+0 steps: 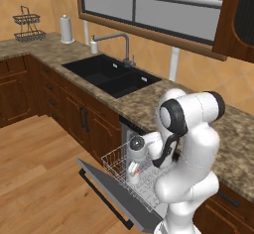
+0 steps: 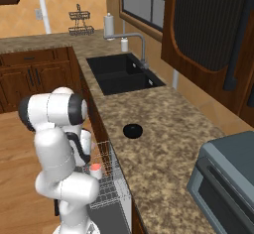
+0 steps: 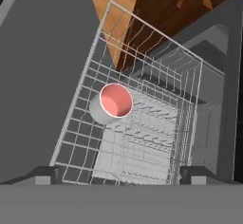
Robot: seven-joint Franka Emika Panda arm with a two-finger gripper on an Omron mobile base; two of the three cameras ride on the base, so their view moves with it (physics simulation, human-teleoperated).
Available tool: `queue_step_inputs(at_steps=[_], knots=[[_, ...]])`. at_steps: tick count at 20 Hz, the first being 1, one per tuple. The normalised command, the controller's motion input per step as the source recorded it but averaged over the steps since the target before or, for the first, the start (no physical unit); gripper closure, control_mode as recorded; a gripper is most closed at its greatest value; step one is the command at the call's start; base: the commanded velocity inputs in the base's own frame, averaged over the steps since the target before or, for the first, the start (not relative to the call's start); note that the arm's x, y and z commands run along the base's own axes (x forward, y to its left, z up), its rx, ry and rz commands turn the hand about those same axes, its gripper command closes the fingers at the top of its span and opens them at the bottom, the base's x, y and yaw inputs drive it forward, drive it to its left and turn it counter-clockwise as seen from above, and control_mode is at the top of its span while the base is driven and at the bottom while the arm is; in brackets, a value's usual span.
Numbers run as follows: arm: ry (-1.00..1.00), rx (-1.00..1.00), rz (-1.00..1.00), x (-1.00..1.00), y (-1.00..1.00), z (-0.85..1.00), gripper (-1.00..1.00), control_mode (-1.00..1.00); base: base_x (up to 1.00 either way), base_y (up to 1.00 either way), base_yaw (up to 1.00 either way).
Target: Pick up the cup and bowl from the counter, place them in the dishwasher, and close the dishwasher door.
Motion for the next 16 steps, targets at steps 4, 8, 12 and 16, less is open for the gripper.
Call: queue_step_inputs(at_steps=[4, 8, 12, 16], knots=[[-0.01, 0.06, -0.09, -0.11, 0.0, 1.0, -1.0, -1.0, 0.0, 0.0, 0.0], [0.0, 0.06, -0.07, 0.0, 0.0, 1.0, -1.0, -1.0, 0.0, 0.0, 0.0], [0.0, 0.07, -0.09, 0.0, 0.0, 1.0, -1.0, -1.0, 0.0, 0.0, 0.0], [0.12, 0.04, -0.07, 0.0, -0.28, 0.62, -1.0, -1.0, 0.0, 0.0, 0.0]])
